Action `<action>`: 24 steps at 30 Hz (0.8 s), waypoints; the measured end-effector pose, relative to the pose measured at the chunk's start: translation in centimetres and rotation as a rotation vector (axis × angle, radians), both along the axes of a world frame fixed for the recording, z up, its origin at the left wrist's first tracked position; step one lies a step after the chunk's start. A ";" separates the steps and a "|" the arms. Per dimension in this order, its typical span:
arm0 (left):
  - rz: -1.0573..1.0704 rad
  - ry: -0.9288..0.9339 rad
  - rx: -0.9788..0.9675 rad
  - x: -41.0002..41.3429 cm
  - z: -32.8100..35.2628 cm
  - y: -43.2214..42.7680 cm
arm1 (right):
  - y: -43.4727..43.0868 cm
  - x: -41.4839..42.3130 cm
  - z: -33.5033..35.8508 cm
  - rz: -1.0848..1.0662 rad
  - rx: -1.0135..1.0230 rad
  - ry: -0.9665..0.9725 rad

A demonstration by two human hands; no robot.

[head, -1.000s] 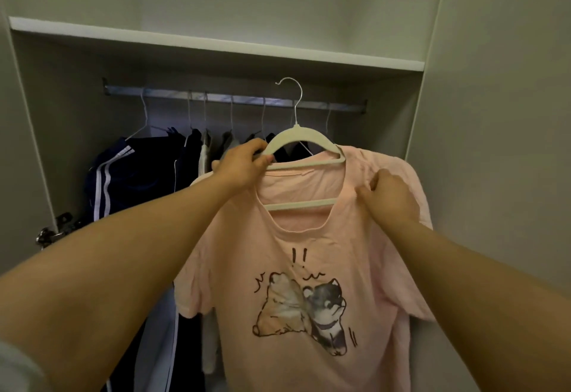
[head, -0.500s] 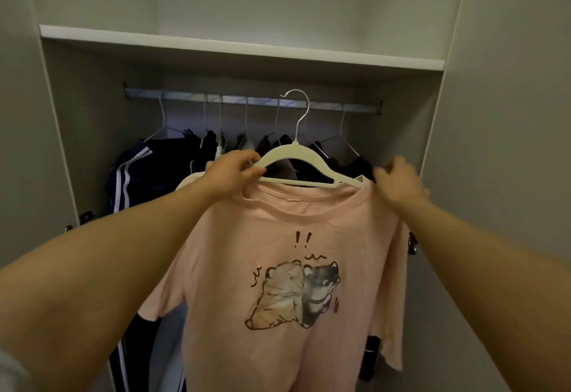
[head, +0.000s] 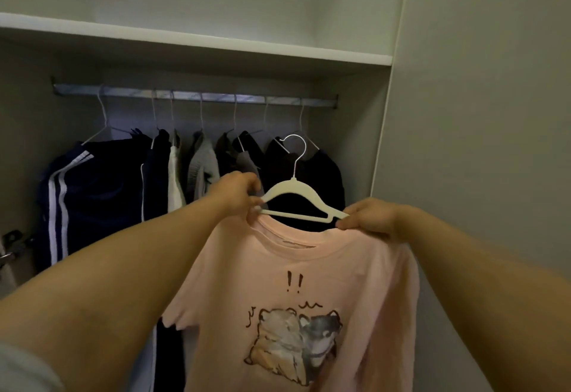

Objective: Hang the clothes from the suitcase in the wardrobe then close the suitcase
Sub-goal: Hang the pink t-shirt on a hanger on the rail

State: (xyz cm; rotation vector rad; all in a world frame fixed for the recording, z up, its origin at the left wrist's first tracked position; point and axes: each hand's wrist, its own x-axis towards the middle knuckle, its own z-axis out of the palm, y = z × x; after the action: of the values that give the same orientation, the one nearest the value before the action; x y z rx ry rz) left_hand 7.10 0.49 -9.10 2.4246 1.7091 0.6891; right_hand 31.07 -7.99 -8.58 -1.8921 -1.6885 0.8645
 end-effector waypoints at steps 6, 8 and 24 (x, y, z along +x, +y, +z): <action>-0.106 -0.002 -0.038 5.6 -0.9 -0.3 | -3.1 4.5 -0.4 -0.269 -0.069 0.042; -0.080 -0.004 -0.054 7.3 -1.2 -0.6 | -4.4 5.8 -0.6 -0.338 -0.094 0.109; 0.079 0.258 -0.016 14.8 -1.4 -3.9 | -7.7 7.9 0.5 -0.442 0.142 0.171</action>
State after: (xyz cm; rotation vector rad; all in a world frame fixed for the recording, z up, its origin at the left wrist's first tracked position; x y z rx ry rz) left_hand 21.93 -3.46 -10.55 2.5404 1.9008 0.3799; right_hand 39.01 -15.65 -8.04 -1.9258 -1.1353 0.6842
